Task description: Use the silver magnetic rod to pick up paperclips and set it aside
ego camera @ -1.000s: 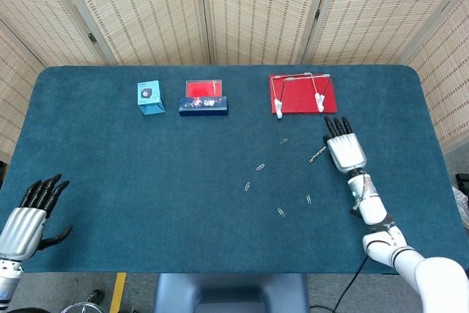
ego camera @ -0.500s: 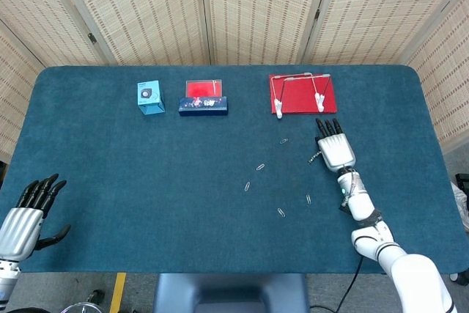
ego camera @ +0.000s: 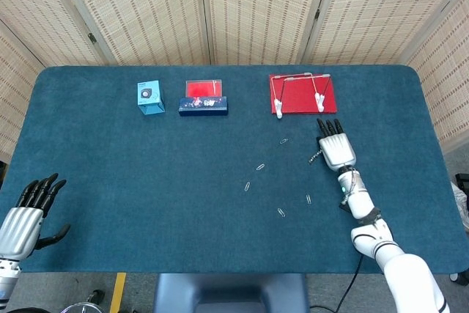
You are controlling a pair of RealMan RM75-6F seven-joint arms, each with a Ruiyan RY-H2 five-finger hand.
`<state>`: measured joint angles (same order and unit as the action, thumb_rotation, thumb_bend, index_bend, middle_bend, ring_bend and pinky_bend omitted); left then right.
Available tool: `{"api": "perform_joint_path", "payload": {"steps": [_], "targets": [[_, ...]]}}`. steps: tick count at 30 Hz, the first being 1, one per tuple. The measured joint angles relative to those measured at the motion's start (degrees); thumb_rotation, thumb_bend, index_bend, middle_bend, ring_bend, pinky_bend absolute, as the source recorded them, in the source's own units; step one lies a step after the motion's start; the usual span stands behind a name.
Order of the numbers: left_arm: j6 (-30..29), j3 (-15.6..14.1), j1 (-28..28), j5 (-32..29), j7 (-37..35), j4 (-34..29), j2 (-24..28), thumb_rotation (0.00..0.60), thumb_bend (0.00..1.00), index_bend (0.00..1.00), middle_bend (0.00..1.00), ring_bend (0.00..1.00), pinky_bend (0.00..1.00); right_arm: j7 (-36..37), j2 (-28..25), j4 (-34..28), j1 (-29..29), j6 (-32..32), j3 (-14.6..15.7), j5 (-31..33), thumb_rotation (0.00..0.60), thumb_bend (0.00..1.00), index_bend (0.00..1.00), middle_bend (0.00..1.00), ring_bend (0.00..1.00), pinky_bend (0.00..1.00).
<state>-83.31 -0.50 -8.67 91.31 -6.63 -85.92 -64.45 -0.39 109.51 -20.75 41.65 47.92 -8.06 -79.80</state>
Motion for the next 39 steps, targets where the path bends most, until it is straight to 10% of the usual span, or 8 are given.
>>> {"api": "perform_joint_path", "payload": {"steps": [39], "targets": [[-1.4, 0.1, 0.2, 0.8, 0.0, 0.9, -0.8, 0.6, 0.34, 0.0, 0.0, 0.0, 0.0, 2.0, -2.9, -4.2, -1.4, 7.6, -0.9, -0.1, 0.6, 0.41, 0.75, 0.09, 0.0, 0.0]]}}
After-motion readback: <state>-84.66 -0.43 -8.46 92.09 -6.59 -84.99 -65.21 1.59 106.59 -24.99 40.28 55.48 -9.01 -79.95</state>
